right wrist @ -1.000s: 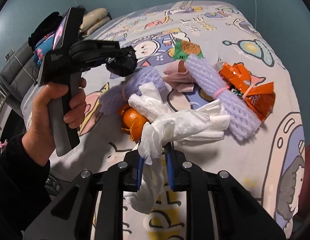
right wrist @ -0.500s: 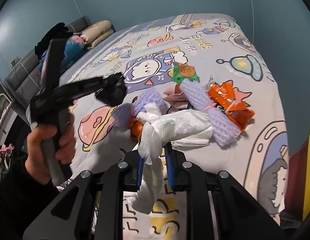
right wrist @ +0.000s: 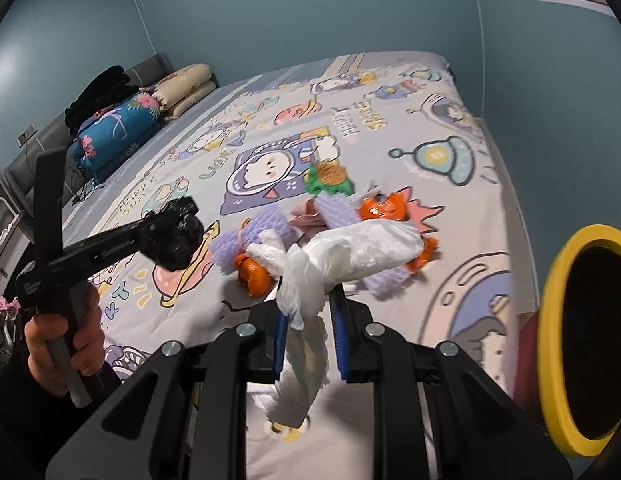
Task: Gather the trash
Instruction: 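Carry the black bag with the left tool while the right tool carries white plastic to the bin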
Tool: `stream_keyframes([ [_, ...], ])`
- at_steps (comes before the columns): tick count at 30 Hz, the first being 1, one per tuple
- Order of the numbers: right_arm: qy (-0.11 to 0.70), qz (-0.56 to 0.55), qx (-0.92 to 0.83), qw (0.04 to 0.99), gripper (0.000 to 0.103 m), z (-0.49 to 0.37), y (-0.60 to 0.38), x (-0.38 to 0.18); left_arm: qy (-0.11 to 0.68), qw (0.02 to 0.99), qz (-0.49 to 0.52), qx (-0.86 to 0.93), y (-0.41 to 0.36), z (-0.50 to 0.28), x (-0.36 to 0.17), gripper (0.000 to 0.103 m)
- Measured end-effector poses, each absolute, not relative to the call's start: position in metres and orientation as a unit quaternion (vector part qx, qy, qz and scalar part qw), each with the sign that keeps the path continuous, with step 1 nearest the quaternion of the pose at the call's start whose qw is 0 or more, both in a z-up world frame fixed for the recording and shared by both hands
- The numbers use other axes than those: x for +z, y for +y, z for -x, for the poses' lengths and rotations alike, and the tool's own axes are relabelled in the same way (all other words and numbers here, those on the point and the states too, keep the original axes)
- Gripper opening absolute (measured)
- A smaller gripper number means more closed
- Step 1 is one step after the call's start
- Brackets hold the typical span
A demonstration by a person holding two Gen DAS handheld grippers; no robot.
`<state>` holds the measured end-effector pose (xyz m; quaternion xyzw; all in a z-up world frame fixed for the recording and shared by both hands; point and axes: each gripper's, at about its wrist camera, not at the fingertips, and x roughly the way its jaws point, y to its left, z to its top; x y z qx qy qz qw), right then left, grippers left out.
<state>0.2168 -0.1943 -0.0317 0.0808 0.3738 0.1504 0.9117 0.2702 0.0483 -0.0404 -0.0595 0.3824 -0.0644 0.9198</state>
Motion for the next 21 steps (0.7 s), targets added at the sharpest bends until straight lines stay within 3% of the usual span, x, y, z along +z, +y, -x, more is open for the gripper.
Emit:
stream_keyframes([
  [21,0.313,-0.105,0.092,0.94,0.018,-0.193,-0.293,0.006,0.352,0.929,0.039,-0.11,-0.04,-0.251,0.008,0.026],
])
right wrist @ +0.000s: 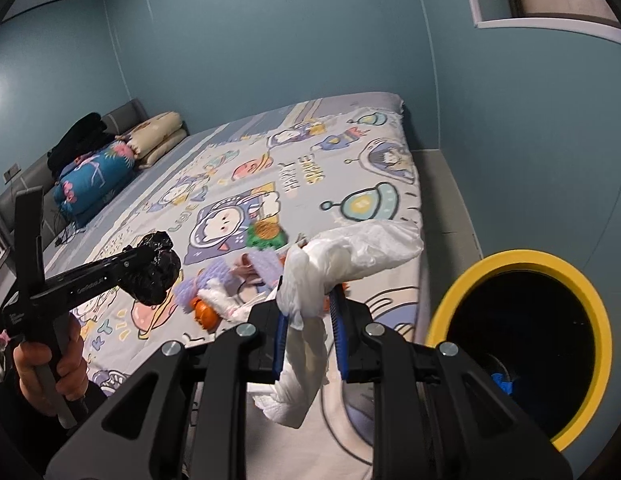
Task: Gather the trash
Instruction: 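Carry the black bag with the left tool while the right tool carries white plastic to the bin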
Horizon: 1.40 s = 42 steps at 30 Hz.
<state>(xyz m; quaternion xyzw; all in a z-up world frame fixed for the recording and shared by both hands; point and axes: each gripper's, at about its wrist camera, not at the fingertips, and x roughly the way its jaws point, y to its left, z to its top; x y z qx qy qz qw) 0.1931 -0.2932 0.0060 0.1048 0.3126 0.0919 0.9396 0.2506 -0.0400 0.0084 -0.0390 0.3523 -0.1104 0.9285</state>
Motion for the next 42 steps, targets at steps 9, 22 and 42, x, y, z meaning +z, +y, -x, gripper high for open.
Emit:
stream_keyframes([
  [9,0.302,-0.116,0.053,0.945,0.018,-0.185,-0.332,0.007,0.341,0.93,0.01,-0.135,-0.092,-0.248,0.019,0.026],
  [22,0.283,-0.136,-0.006,0.949,0.018,-0.175,-0.398,0.004,0.329,0.924,-0.027,-0.195,-0.184,-0.25,0.02,0.026],
  [42,0.302,-0.141,-0.083,0.939,0.019,-0.176,-0.461,-0.02,0.337,0.899,-0.065,-0.274,-0.292,-0.252,-0.01,0.026],
])
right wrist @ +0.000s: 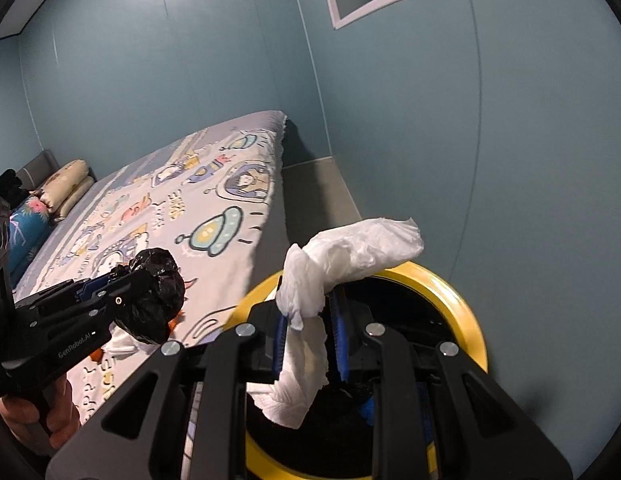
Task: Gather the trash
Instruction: 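Carry the black bag with the left tool while the right tool carries white plastic to the bin, then open both tools over the yellow bin, releasing the black bag and white plastic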
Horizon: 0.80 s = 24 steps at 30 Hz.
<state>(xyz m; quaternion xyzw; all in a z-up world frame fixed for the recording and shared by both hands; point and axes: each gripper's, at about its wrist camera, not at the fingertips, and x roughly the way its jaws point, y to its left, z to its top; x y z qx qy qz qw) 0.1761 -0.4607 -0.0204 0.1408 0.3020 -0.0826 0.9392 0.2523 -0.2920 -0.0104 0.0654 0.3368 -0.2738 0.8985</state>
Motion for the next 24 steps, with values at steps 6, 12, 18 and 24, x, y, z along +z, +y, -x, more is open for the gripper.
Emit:
stream_keyframes([
  [6,0.318,-0.145,-0.093,0.932,0.019,-0.177,-0.47,-0.033,0.345,0.891,-0.076,-0.285,-0.311,-0.251,-0.025,0.026],
  [12,0.336,-0.151,-0.097,0.925,0.019,-0.181,-0.476,-0.043,0.364,0.882,-0.081,-0.288,-0.321,-0.255,-0.041,0.026],
  [18,0.346,-0.158,-0.101,0.919,0.019,-0.182,-0.482,-0.047,0.378,0.875,-0.088,-0.288,-0.332,-0.258,-0.056,0.026],
  [24,0.355,-0.161,-0.105,0.915,0.019,-0.183,-0.487,-0.051,0.395,0.867,-0.086,-0.291,-0.342,-0.264,-0.067,0.027],
])
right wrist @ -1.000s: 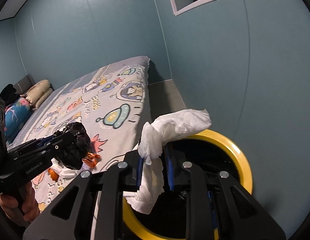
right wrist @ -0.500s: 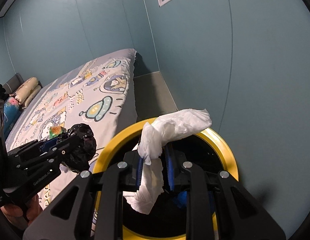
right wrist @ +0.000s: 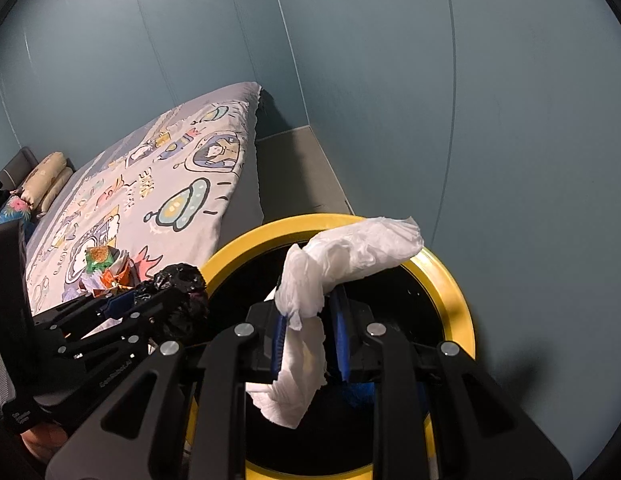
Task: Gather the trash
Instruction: 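Open both tools over the yellow bin, releasing the black bag and white plastic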
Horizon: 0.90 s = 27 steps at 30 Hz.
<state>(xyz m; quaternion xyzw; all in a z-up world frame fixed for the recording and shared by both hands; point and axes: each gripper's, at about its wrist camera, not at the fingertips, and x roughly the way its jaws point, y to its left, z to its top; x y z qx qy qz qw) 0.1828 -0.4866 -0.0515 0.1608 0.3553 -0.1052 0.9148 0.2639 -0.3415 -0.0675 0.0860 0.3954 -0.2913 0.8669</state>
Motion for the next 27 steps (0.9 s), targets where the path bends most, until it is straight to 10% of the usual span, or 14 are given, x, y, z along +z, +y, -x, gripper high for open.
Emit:
stream_keyframes([
  [11,0.36,-0.174,-0.114,0.909,0.041,-0.179,-0.493,-0.051,0.412,0.86,-0.081,-0.291,-0.343,-0.27,-0.076,0.036],
  [17,0.355,-0.189,-0.122,0.908,0.041,-0.175,-0.498,-0.048,0.417,0.858,-0.062,-0.293,-0.338,-0.272,-0.076,0.066],
  [27,0.334,-0.184,-0.133,0.915,0.043,-0.16,-0.496,-0.032,0.407,0.87,-0.025,-0.277,-0.314,-0.275,-0.065,0.087],
])
